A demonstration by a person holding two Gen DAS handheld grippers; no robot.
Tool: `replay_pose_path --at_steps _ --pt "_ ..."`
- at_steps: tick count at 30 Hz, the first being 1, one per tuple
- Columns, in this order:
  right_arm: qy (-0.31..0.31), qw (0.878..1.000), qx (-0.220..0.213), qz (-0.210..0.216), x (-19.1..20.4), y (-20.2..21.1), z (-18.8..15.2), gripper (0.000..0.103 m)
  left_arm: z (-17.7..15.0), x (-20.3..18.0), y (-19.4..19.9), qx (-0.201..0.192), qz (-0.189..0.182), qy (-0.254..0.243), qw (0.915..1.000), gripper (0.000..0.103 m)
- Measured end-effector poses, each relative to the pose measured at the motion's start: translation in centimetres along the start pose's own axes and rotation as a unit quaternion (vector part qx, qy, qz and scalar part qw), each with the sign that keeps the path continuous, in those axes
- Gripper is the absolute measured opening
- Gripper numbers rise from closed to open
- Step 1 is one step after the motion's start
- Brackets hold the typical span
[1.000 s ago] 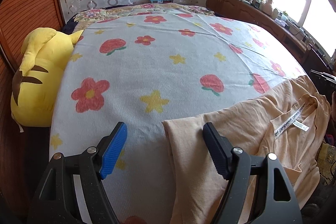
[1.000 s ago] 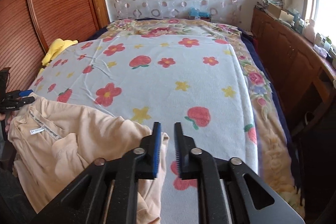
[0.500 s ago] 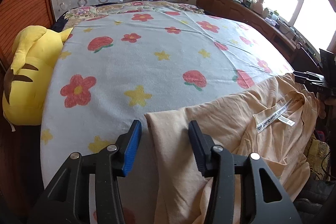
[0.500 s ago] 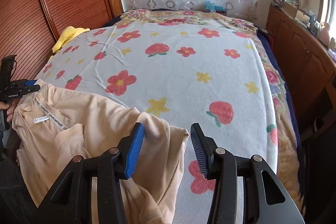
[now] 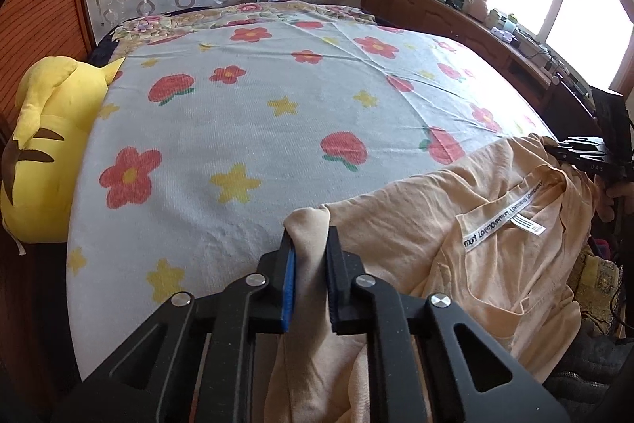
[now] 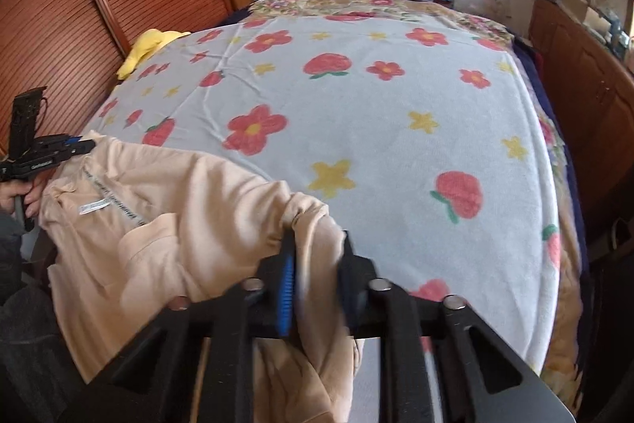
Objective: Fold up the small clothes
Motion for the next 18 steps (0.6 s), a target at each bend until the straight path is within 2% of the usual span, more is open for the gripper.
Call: replay_pose_path --at_steps 3,7,10,13,18 --pt "-0.001 1.000 -0.013 -0.024 0.4 1.1 0.0 0.010 0.8 -0.7 2.5 -0.037 -0.014 0.001 0.9992 0.009" --pt "-0.006 0.996 -0.082 -0.019 1.8 7.2 1.8 0.009 2.8 -3.0 9.1 -0.111 -0.020 -0.020 0.9934 0.008" --pt "0.001 0.992 -0.129 -0.009 3.8 12.4 3.2 0.009 4.8 -4.4 14.4 -0.168 -0.010 -0.047 0.9847 0.008" --pt "0.021 0.982 -0.185 0.029 6.4 17.9 5.0 0.009 7.1 -5.0 18.7 -0.207 -0.017 -0.064 0.9761 0.008" --pt "0.047 0.965 -0.256 0.025 8.4 25.8 8.6 0.009 11.4 -4.3 24.9 -0.275 -0.002 -0.071 0.9588 0.008"
Point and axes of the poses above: each gripper's, at about its wrist camera, not at the fingertips, and y roughly against the way its jaws point, x to its left, z to its top, the point moved 7 cm from there along -y, roughly the way its jaws point, and after that the axes turned 6 degrees about -x, right-handed, at the moved point
